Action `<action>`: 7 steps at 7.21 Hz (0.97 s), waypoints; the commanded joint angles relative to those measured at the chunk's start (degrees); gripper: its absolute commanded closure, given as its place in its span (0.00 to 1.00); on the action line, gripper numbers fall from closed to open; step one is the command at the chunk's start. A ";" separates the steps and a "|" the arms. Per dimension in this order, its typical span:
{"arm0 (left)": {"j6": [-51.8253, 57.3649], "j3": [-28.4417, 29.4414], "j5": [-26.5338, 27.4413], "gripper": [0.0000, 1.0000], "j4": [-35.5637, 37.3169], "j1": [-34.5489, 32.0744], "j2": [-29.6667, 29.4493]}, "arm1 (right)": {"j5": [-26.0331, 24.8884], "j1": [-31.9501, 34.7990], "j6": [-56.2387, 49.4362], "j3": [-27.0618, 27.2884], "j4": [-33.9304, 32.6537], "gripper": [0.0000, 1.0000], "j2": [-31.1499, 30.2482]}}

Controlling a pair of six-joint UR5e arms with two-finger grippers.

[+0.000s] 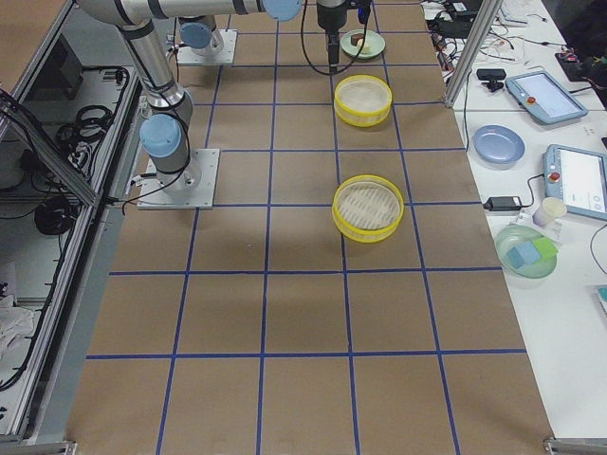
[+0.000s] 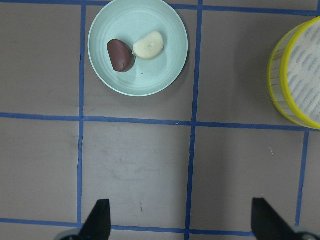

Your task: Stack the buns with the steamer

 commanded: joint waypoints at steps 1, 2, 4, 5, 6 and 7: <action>5.87 -0.76 0.17 0.00 4.09 0.76 -3.32 | -0.20 -12.57 -10.34 -0.12 -1.36 0.00 6.29; 10.61 -0.93 0.34 0.00 8.63 1.47 -6.21 | -0.81 -15.06 -18.12 -0.12 -7.11 0.00 9.28; 22.28 -1.02 -0.27 0.00 13.14 4.10 -11.57 | -0.90 -21.30 -27.82 -0.21 -19.24 0.00 18.58; 28.00 -1.11 -0.19 0.00 16.55 4.28 -14.56 | -1.08 -22.19 -28.91 -0.29 -25.39 0.00 22.28; 29.28 -1.63 -0.45 0.00 20.94 4.28 -18.07 | -1.25 -22.99 -29.10 -0.29 -26.40 0.00 24.15; 30.77 -4.25 -2.36 0.00 29.34 4.28 -21.67 | -2.04 -23.69 -29.36 -0.21 -28.68 0.00 26.25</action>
